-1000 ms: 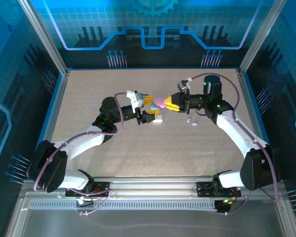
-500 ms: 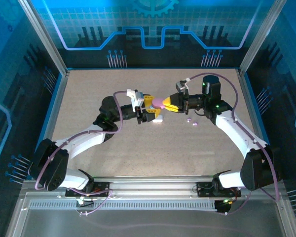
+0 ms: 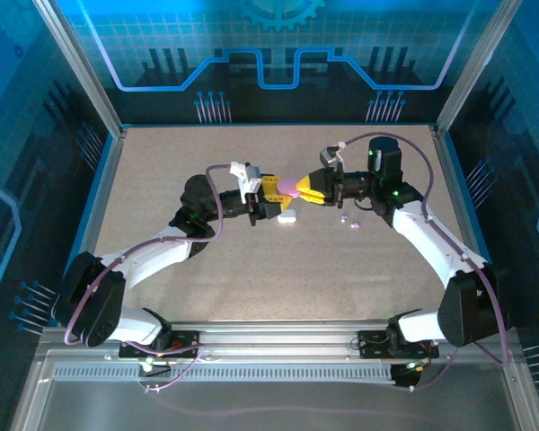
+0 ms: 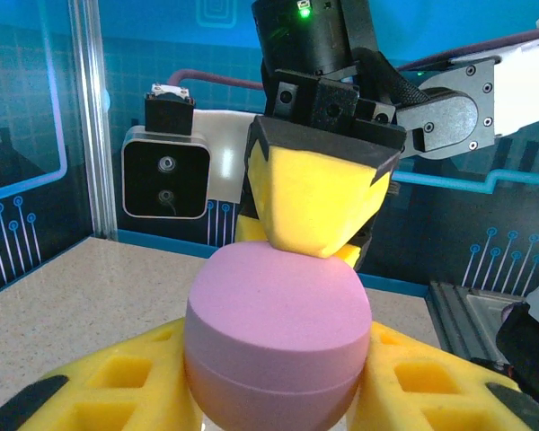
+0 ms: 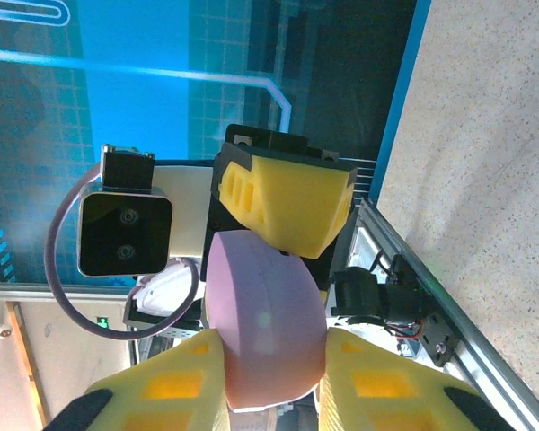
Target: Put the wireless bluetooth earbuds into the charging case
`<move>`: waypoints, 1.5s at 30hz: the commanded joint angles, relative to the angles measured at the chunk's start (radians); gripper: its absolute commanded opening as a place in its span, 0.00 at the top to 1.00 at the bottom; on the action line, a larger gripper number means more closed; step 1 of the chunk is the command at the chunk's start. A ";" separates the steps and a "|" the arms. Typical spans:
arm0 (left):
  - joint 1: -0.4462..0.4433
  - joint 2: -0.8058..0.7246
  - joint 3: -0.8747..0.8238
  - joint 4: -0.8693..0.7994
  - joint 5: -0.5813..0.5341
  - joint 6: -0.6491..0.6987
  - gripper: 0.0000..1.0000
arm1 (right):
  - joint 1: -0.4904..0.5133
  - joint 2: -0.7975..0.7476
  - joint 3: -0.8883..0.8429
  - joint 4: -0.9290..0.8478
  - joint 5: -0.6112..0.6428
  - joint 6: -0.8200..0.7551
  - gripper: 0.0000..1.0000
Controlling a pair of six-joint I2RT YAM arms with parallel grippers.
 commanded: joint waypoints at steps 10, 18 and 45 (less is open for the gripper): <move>-0.009 -0.011 0.026 -0.077 0.009 -0.119 0.68 | 0.003 -0.159 0.178 -0.597 0.464 -0.677 0.38; -0.034 -0.018 0.041 -0.123 0.006 -0.154 0.68 | 0.102 -0.262 0.111 -0.556 0.645 -1.010 0.32; -0.062 -0.033 0.063 -0.203 0.087 -0.091 0.68 | 0.141 -0.205 0.145 -0.607 0.706 -1.107 0.34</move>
